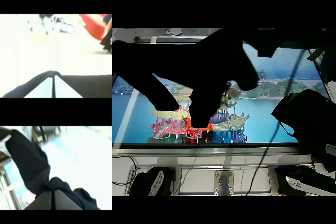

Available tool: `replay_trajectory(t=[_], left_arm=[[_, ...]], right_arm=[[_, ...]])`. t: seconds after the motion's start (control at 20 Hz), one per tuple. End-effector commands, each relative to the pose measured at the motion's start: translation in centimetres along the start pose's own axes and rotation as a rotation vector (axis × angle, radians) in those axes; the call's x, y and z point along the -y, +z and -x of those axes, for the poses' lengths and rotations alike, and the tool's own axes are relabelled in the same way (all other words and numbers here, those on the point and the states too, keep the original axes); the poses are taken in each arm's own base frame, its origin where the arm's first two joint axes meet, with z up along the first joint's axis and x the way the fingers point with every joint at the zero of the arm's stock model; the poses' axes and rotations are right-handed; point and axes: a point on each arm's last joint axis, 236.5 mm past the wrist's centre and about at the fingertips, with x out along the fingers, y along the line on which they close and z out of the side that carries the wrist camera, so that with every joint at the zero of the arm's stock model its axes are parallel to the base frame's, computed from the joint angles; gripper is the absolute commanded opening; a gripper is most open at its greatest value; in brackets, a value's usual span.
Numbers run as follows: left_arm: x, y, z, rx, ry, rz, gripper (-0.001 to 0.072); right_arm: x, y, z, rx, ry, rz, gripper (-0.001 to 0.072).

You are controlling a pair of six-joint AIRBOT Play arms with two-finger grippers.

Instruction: Fold the clothes and pants, and hang the long-sleeved shirts on hangers.

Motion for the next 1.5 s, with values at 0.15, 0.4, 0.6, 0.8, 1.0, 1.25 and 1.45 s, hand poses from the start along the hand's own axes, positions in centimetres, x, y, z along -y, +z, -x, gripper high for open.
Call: replay_trajectory(t=[0.15,0.4,0.6,0.8,1.0,1.25,1.45], left_arm=[[-1.8,-7.4,-0.4,-0.345,0.028,-0.080,0.0003],[-8.4,-19.9,-8.1,-0.623,0.091,0.059,0.0003],[-11.9,-20.6,-16.2,-0.484,0.142,0.045,0.0003],[-9.1,-20.4,-22.2,-0.382,0.078,-0.080,0.0003],[-8.4,-22.5,-26.1,-0.338,0.080,-0.091,0.0005],[-9.4,-26.0,-24.4,-0.492,0.098,0.087,0.0672],[-11.7,-27.1,-14.9,-0.753,0.120,0.202,0.0544]], right_arm=[[2.3,-6.8,-4.1,-0.184,-0.007,-0.081,0.0012],[12.4,-20.6,-13.1,-0.500,-0.139,-0.169,0.0012],[22.4,-26.3,-16.8,-0.453,-0.325,-0.359,0.0012],[31.7,-22.6,-14.7,-0.181,-0.525,-0.389,0.0012],[36.6,-20.6,-11.0,-0.029,-0.636,-0.493,0.0016],[36.2,-25.1,-7.1,-0.266,-0.630,-0.591,0.0547],[35.0,-27.1,2.9,-0.531,-0.682,-0.621,0.0546]])
